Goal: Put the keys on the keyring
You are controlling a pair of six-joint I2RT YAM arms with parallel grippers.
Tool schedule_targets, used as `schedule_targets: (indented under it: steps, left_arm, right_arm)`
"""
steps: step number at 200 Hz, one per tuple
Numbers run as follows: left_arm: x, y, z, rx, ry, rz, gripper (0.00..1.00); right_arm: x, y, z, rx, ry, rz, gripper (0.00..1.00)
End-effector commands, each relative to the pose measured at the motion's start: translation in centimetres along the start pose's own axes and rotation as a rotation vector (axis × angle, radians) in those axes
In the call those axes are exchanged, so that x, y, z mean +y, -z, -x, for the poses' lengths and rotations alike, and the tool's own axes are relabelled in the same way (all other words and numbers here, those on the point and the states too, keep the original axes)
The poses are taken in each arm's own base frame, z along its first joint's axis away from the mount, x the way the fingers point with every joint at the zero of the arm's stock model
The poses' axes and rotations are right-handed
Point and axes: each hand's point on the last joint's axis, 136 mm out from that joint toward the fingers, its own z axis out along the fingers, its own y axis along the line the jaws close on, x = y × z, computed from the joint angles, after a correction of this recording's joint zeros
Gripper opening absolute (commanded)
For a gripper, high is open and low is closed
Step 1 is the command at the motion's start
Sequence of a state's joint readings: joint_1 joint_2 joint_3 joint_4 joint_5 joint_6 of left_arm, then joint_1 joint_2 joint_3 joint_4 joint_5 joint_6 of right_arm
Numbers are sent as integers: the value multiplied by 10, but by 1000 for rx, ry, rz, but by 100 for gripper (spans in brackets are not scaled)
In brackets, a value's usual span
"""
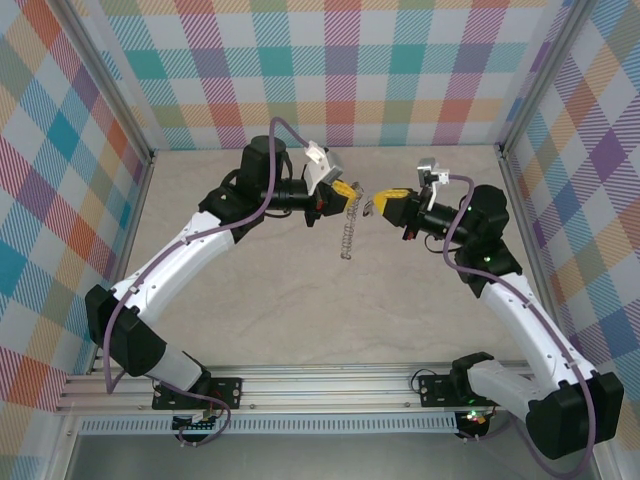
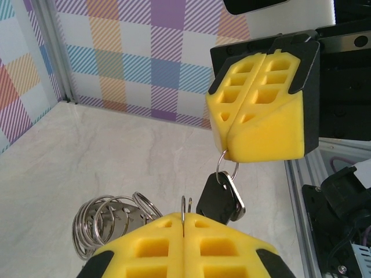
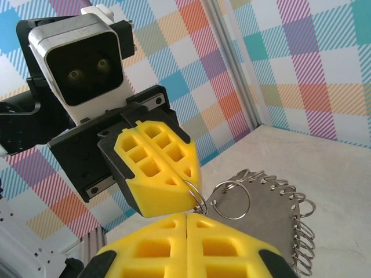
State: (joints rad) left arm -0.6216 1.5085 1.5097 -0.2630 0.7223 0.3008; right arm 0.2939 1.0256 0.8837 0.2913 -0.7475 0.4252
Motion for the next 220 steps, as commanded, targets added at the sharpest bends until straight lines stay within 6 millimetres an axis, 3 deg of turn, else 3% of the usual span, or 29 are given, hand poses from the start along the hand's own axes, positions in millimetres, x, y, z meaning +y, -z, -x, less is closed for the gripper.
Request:
schedule_targets:
  steps: [1, 154, 220]
  left_arm:
    - [-14, 5, 28, -65, -63, -44, 0]
    - [-22, -8, 31, -64, -54, -90, 0]
    - [-25, -10, 33, -67, -61, -96, 0]
  right_arm:
    - [15, 0, 21, -37, 51, 55, 0]
    - [13, -8, 26, -44, 41, 84, 0]
    - [3, -10, 17, -25, 29, 57, 0]
